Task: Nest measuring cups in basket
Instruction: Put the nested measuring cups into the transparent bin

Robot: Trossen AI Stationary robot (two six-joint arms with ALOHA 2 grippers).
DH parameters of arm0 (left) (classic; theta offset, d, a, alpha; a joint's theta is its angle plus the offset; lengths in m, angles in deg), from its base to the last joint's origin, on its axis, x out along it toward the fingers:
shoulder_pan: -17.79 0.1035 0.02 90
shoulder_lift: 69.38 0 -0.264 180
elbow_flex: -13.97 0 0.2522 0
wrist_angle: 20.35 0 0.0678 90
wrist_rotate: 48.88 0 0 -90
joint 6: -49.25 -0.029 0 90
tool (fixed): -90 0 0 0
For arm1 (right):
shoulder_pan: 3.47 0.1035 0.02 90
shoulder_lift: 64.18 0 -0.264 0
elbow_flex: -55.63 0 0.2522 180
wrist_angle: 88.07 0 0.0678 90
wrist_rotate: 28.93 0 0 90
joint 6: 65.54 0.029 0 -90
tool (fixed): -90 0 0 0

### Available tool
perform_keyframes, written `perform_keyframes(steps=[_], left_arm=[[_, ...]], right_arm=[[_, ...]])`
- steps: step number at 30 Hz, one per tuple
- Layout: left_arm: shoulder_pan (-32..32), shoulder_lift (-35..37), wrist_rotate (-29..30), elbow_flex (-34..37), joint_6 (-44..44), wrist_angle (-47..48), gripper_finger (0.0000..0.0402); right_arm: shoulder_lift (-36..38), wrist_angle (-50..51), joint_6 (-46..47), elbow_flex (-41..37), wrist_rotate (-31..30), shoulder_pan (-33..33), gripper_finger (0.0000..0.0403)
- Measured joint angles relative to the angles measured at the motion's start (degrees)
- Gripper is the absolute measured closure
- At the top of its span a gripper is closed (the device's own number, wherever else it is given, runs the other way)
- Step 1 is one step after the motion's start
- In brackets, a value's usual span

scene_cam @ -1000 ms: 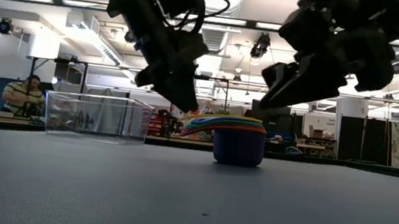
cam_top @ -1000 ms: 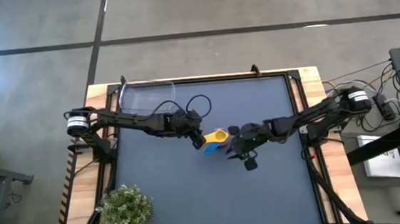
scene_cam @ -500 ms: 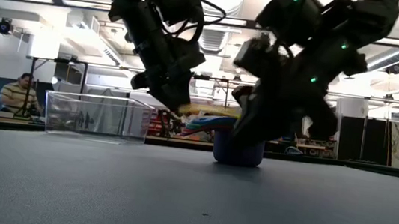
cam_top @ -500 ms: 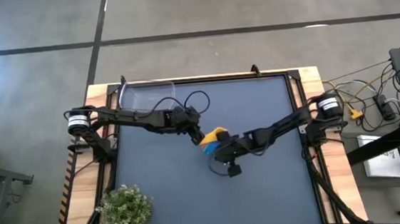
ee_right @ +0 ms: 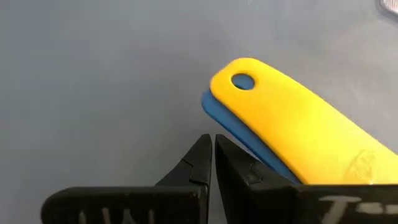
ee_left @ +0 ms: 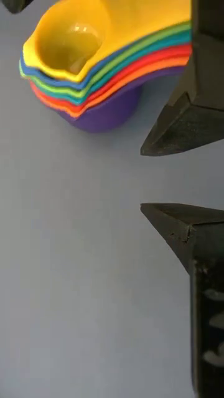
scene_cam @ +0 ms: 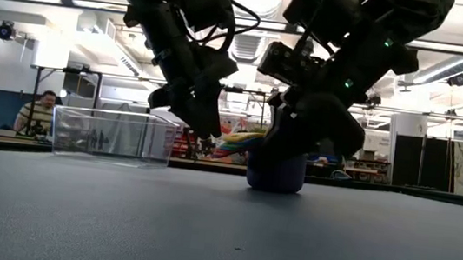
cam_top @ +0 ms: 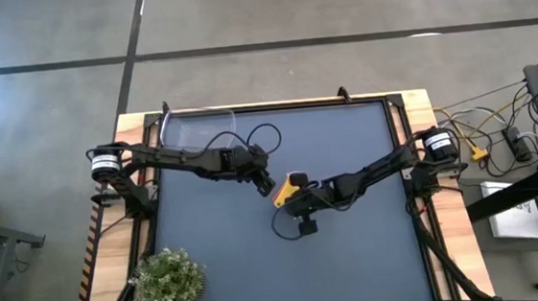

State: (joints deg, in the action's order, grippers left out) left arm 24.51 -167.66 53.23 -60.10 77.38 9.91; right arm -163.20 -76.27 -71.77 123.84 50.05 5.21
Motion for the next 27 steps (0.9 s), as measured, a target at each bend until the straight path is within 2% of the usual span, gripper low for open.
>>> perform_keyframes(steps=[23,27], left_arm=[[-1.3,0.0,-6.3,2.1,2.6,0.4,0.0287],[-1.3,0.4,-8.4,0.2,1.5,6.4,0.0287]], right_arm=[[-0.4,-1.7,0.2,1.4,-3.1,0.2,0.0392],[-0.4,-3.2,0.2,1.4,-2.6,0.2,0.0392]])
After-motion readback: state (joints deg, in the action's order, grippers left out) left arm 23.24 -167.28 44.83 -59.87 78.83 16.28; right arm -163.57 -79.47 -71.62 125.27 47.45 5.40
